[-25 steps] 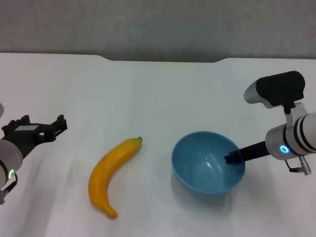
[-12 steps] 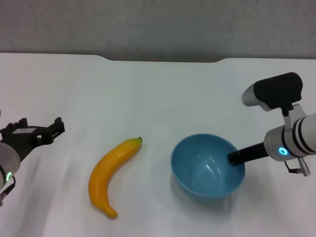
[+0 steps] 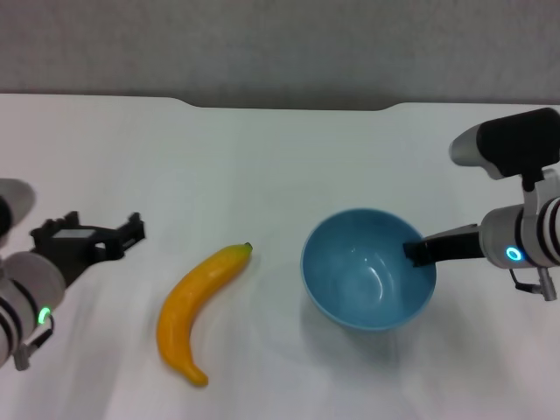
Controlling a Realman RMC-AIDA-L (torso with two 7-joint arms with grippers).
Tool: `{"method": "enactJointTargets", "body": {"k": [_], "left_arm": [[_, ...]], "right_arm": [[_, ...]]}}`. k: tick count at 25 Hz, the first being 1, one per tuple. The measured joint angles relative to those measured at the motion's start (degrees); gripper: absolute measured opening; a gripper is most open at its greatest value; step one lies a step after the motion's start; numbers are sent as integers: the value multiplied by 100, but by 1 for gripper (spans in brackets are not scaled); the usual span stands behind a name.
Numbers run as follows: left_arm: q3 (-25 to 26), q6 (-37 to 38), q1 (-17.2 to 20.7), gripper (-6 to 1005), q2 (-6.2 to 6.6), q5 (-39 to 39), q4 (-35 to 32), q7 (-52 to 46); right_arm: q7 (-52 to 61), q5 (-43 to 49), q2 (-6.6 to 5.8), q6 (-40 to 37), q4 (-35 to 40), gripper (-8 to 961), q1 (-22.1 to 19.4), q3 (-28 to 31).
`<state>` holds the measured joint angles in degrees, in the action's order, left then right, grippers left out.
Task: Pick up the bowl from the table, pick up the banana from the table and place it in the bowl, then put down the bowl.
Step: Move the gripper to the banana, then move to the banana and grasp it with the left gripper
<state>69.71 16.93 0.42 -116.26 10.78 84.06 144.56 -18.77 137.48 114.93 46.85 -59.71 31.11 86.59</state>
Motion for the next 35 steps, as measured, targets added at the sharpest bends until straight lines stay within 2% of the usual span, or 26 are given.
{"method": "enactJointTargets", "body": {"k": [4,10,16,35], "left_arm": [[-321,374,-118,836,4,-94,156,260],[-745,949,-668,833,-3,-520,-33,941],[-757,1097,-986,831,3,-1414,-407,1794],[-588,1109,-1763,825,-14,-2054,-1756,1830]], "right_arm": [[2,0,-5,-39,-158,37,-92,28],[4,-5,-9,-51,-219,35,-99,32],[-3,-39,-4,-53,-294,34,-132,34],[-30,-46,-6,-53,-467,34,-219,-1]]}}
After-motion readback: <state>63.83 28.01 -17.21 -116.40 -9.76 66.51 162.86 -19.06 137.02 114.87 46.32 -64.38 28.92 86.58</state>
